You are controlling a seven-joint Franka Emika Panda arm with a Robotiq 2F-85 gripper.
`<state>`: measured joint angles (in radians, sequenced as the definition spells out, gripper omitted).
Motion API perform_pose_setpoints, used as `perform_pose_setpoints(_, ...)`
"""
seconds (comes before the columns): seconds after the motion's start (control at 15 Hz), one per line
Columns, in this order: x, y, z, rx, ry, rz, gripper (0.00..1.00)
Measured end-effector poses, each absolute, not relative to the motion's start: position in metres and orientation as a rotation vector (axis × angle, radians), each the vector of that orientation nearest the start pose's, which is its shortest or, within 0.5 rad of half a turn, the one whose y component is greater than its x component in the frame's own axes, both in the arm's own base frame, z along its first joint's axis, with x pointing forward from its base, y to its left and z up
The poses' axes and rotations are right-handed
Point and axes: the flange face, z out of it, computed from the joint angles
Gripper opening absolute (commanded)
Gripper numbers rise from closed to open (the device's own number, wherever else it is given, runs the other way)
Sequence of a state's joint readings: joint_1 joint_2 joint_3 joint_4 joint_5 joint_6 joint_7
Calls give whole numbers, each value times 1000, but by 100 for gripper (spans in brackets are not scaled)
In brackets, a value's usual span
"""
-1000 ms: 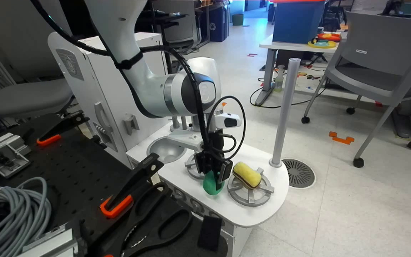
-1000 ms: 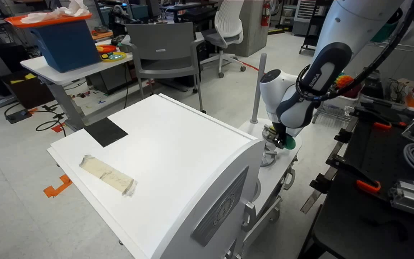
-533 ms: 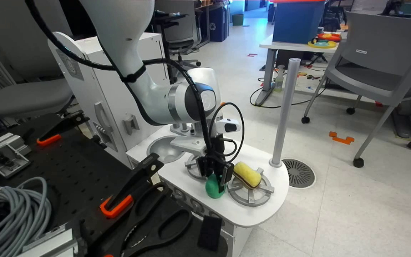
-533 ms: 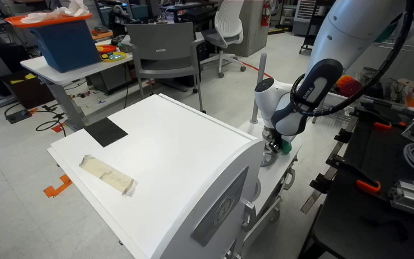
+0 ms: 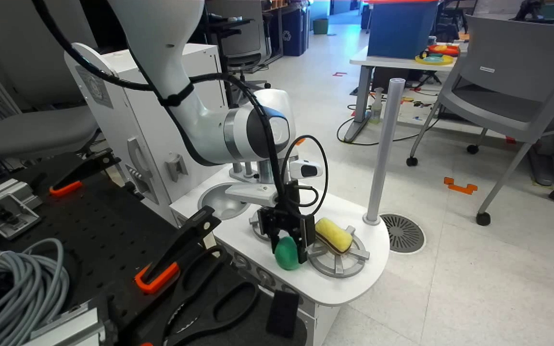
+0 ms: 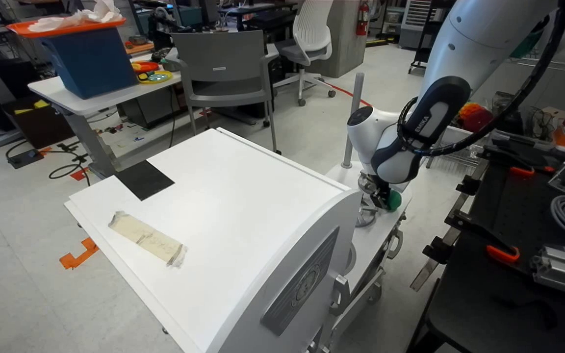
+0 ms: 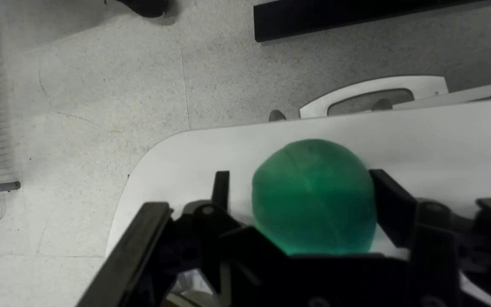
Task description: Remove the green plush toy from the left side of the stove.
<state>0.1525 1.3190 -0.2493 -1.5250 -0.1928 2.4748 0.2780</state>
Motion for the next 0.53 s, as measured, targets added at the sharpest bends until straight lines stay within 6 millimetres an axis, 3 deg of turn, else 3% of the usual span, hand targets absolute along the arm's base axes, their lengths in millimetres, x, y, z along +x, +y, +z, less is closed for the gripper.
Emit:
perform_pose_setpoints(0.13, 569, -63, -111, -3472, 65, 599, 100)
perform_pose_setpoints(0.4, 570, -59, -62, -3427, 4, 613, 100)
perform_pose_setpoints(0.53, 570, -59, -63, -3428, 5, 611, 100)
